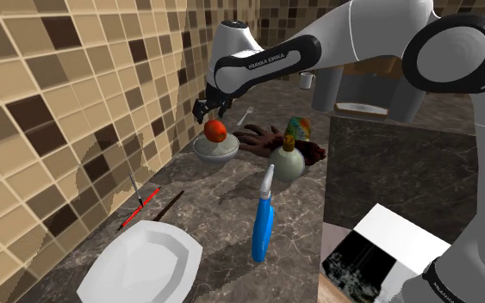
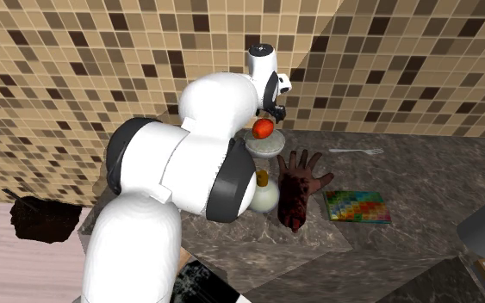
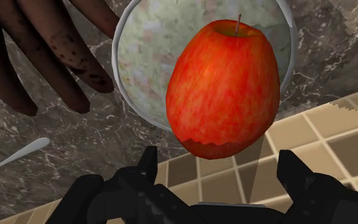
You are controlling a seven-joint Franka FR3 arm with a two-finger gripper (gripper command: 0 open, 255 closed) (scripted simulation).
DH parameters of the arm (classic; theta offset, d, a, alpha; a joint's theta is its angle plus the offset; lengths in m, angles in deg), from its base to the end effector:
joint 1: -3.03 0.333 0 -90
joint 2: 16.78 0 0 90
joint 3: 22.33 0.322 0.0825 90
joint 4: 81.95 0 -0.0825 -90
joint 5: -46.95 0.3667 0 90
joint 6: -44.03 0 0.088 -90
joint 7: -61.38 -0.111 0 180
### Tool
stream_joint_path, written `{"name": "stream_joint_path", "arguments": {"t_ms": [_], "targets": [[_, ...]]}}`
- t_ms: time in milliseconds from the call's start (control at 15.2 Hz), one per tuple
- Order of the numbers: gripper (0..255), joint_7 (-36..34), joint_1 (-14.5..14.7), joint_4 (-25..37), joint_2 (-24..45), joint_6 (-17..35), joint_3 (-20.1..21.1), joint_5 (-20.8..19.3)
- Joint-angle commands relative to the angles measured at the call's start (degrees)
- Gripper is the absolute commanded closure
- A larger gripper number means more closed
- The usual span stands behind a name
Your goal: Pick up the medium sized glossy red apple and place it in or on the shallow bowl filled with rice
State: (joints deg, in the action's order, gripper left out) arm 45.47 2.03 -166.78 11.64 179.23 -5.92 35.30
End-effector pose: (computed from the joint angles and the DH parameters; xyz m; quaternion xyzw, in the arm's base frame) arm 0.7012 0.1491 0.4491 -0.9791 -0.0225 -0.1992 0.0332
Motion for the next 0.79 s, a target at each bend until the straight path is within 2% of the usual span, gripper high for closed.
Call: {"name": "stream_joint_path", "arguments": {"t_ms": [0, 198, 726], "targets": [[0, 0.2, -0.3, -0.6, -1.5, -0.9, 0.3, 0.5], [0, 0.9, -1.1, -1.6, -5.5, -3.7, 0.9, 1.8], [0, 0.9, -1.1, -1.6, -5.5, -3.7, 0.9, 1.8]]}}
